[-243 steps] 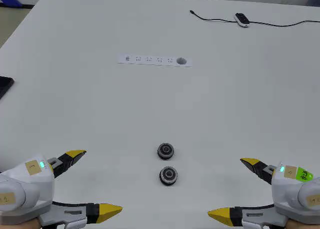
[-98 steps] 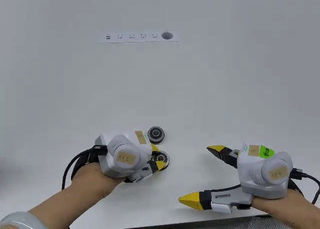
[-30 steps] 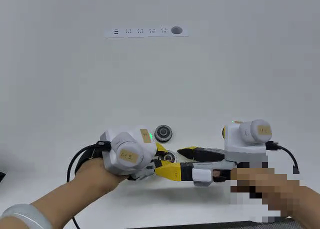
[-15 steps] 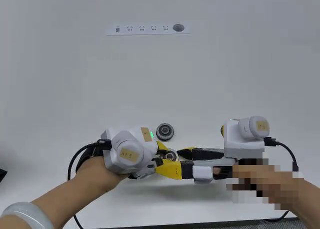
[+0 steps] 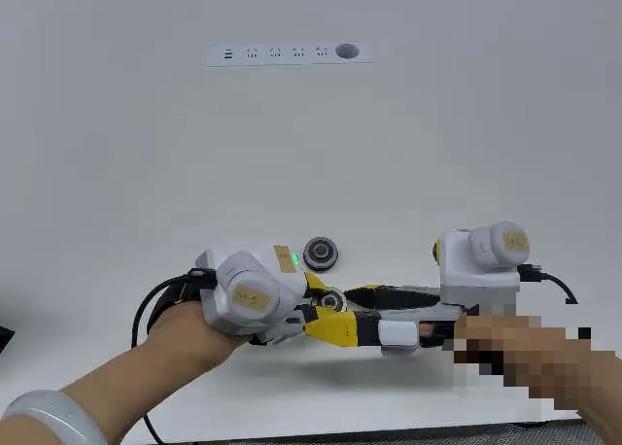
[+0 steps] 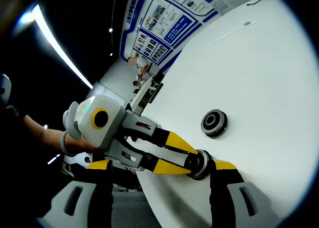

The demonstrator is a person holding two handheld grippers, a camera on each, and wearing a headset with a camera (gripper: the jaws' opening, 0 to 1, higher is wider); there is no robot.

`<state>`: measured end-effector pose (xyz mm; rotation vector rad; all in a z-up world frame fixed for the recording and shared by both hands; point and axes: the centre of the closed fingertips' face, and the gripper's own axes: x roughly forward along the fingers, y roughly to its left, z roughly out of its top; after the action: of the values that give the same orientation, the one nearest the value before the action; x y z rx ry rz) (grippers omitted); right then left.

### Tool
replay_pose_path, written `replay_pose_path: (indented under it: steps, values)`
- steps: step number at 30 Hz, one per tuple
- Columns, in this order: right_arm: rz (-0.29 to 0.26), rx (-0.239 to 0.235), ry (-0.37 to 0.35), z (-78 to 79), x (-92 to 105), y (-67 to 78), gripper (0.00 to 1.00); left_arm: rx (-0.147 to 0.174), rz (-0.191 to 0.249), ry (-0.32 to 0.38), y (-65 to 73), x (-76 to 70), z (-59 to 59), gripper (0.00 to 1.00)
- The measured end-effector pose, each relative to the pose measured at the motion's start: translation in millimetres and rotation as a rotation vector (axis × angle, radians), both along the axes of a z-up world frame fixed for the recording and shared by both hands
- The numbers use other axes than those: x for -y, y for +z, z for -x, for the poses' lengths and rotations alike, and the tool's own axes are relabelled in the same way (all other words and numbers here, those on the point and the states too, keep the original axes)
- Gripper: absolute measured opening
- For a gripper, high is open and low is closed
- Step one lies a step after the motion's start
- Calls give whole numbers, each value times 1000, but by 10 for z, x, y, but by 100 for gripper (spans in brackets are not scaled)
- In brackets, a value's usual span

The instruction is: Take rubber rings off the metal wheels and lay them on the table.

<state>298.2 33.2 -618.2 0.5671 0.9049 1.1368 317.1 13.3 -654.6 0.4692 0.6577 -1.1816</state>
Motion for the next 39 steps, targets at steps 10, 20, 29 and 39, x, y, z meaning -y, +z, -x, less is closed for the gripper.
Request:
replay_pose_path:
  steps: [10, 20, 29, 39]
  values:
    - [-17, -21, -10, 32, 40, 9, 80, -2, 2, 1, 5, 4, 3, 12]
    - [-28, -39, 0, 82, 80, 36, 75, -3, 4, 3, 4, 1, 5, 12]
    - [-14, -24, -7, 58, 67, 2, 77, -4, 5, 1, -4, 0, 3, 12]
    - [0, -18, -11, 7, 41, -50, 79, -6, 10, 6, 1, -2, 3, 12]
